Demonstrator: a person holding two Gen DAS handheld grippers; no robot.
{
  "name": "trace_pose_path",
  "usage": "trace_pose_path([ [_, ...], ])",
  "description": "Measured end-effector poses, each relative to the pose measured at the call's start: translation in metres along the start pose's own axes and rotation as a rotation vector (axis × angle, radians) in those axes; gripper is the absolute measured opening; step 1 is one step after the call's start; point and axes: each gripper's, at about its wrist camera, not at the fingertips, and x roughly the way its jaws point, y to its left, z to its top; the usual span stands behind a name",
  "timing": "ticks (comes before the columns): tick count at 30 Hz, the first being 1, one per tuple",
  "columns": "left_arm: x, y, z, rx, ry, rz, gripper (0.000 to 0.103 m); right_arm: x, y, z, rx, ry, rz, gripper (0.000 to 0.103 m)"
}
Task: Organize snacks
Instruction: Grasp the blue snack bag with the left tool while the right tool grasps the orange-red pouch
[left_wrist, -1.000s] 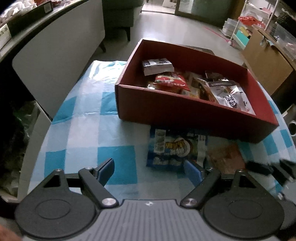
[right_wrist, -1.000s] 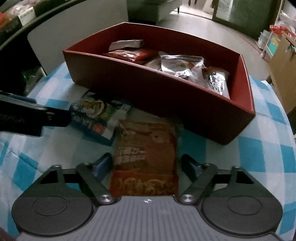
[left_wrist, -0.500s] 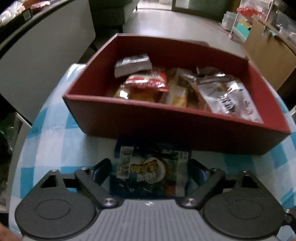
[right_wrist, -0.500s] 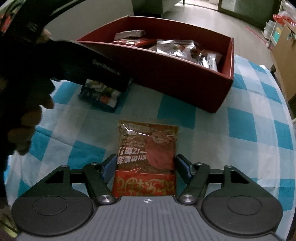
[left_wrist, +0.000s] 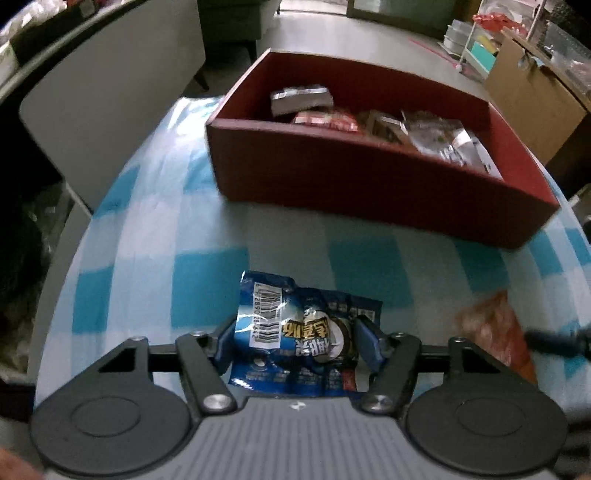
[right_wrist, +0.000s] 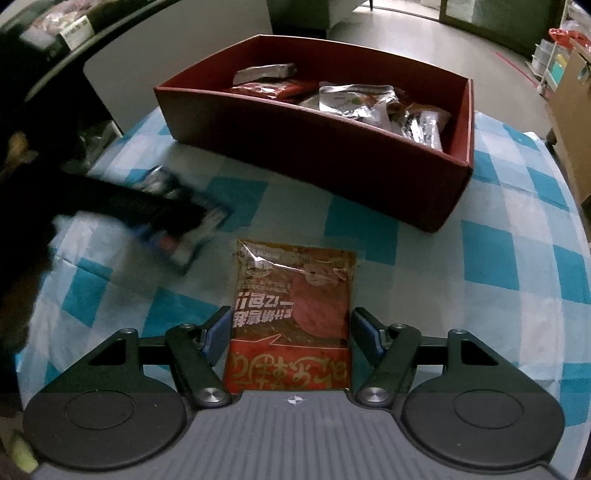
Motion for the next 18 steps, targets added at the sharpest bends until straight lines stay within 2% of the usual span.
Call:
trace_pose_path([
  [4,-0.013,0.010,-0.014,-0.018,0.014,-0.013,0.063,-0.005,-0.001,-0.002,0.009,-0.012,0.006,0.075],
  [8,-0.017,-0.001,-0.017,0.045,-0.015,0.024,0.070,-0.001,-0.001,-0.001,-0.002,0.000,0.008,0.075],
  [11,-0.015,-0.016,-0.018,0.097,-0.025,0.033,0.083,0.003,-0.003,0.001,-0.004,0.013,0.009,0.076],
  [14,-0.006,-0.026,-0.021,0.122,-0.020,0.079,0.084,0.007,-0.004,-0.001,-0.009,0.028,0.003,0.077],
  [18,-0.011,-0.018,-0.020,0.086,-0.035,0.080,0.074,0.008,-0.004,-0.002,-0.019,0.030,-0.008,0.078],
])
